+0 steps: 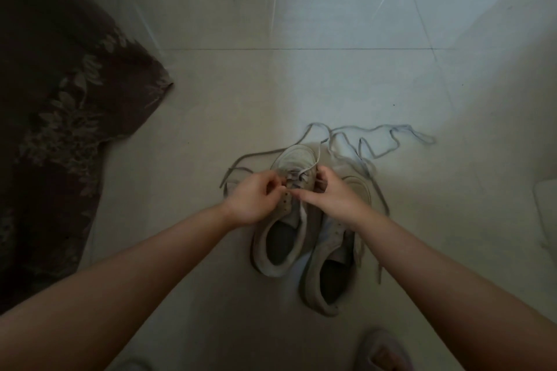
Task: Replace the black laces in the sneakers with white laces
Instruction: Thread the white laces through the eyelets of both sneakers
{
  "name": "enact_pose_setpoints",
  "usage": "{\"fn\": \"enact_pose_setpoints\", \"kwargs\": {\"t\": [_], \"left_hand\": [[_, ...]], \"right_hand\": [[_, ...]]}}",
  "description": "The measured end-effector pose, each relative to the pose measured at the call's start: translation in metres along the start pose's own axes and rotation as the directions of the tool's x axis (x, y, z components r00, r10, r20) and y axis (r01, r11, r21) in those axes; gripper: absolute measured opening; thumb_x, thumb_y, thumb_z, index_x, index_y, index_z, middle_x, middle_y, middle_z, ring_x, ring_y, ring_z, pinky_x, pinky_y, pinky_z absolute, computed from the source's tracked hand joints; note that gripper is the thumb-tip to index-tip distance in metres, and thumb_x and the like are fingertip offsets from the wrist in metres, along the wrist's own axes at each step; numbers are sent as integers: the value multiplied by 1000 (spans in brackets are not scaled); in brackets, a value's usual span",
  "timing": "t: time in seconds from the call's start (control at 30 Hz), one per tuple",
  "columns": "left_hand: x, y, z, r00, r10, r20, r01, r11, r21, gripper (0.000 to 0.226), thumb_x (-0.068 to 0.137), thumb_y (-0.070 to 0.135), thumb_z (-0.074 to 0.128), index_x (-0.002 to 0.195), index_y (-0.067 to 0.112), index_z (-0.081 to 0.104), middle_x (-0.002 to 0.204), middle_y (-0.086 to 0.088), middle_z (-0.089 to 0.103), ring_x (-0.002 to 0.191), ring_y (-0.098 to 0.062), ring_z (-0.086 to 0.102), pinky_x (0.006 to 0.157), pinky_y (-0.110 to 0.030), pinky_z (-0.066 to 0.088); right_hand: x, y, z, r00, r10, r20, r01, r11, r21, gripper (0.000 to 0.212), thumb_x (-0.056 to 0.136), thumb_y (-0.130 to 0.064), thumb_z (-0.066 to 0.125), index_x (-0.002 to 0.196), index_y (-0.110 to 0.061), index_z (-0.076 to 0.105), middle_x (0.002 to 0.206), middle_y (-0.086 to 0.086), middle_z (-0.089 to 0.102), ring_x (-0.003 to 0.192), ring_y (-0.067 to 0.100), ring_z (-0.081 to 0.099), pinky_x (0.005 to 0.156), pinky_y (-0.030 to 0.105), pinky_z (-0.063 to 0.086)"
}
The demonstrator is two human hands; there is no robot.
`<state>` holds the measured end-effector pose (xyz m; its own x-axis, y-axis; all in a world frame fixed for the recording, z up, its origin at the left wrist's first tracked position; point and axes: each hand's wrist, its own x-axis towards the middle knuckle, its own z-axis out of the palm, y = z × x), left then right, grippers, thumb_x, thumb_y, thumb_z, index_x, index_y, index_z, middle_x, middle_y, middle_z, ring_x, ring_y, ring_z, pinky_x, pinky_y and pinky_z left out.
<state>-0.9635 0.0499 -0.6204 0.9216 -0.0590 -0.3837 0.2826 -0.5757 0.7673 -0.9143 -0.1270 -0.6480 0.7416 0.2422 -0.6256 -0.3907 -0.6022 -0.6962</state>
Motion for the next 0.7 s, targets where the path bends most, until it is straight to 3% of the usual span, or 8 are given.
{"fn": "enact_pose_setpoints", "kwargs": {"t": [0.1, 0.17, 0.23, 0.3, 0.43, 0.53, 0.63, 0.7], "left_hand": [[0, -6, 3, 999, 51, -16, -51, 998, 37, 11, 89, 16, 59, 79, 15, 55, 105, -14, 68, 99, -27, 63, 85, -35, 48], [-6, -9, 7, 987, 163, -5, -161, 977, 140, 15, 88, 23, 61, 80, 11, 61, 114, -11, 65, 106, -23, 60, 86, -25, 42], [-10, -11, 8, 966, 257, 18, -255, 940, 225, 33, 86, 39, 56, 79, 10, 69, 122, -8, 63, 112, -19, 58, 90, -20, 40], [-8, -10, 5, 965, 264, -2, -257, 941, 222, 51, 84, 54, 42, 68, 15, 72, 115, -3, 68, 104, -14, 63, 89, -24, 46], [11, -5, -12, 998, 22, -66, -10, 985, 172, 53, 94, 39, 49, 48, 14, 59, 56, 0, 64, 54, -14, 60, 65, -30, 49], [17, -3, -33, 989, -143, 41, 117, 916, 384, 46, 91, 32, 53, 49, 17, 62, 46, 5, 54, 47, -7, 49, 62, -25, 43], [3, -8, -33, 830, -394, 394, 258, 899, 355, 49, 98, 33, 43, 57, 13, 62, 58, -1, 62, 46, -9, 58, 63, -24, 52], [-7, -13, -30, 734, -466, 494, 398, 884, 243, 51, 100, 34, 38, 69, 2, 63, 66, -11, 66, 48, -16, 64, 57, -26, 55]], "right_hand": [[5, -9, -6, 997, 60, -38, -57, 996, 67, 102, 51, -64, 81, 138, -24, 43, 135, -11, 50, 123, 12, 49, 107, 39, 39], [12, -21, -9, 987, 97, -127, -67, 973, 223, 68, 71, -46, 77, 131, -24, 51, 133, -8, 52, 123, 13, 48, 105, 36, 38], [16, -38, -11, 985, 109, -130, -72, 963, 258, 39, 80, -35, 72, 115, -21, 63, 121, -3, 62, 115, 13, 55, 92, 28, 41], [16, -51, -7, 991, 84, -100, -70, 988, 141, 29, 82, -31, 72, 106, -15, 66, 109, 0, 66, 102, 12, 58, 78, 23, 41], [17, -50, 7, 954, -37, -297, -13, 986, -165, 40, 84, -24, 69, 117, -10, 53, 104, -3, 48, 97, 11, 47, 74, 16, 31], [20, -42, 5, 933, -85, -349, 33, 988, -153, 34, 85, -8, 62, 118, -9, 53, 109, 3, 56, 102, 17, 55, 83, 20, 38], [23, -36, -2, 908, -48, -416, 7, 995, -99, 30, 82, 3, 55, 109, -6, 60, 101, 7, 64, 93, 20, 60, 77, 21, 41], [21, -33, -5, 899, -38, -436, 6, 997, -73, 31, 81, 4, 56, 110, -5, 61, 90, 2, 61, 88, 18, 58, 76, 20, 40]]}}
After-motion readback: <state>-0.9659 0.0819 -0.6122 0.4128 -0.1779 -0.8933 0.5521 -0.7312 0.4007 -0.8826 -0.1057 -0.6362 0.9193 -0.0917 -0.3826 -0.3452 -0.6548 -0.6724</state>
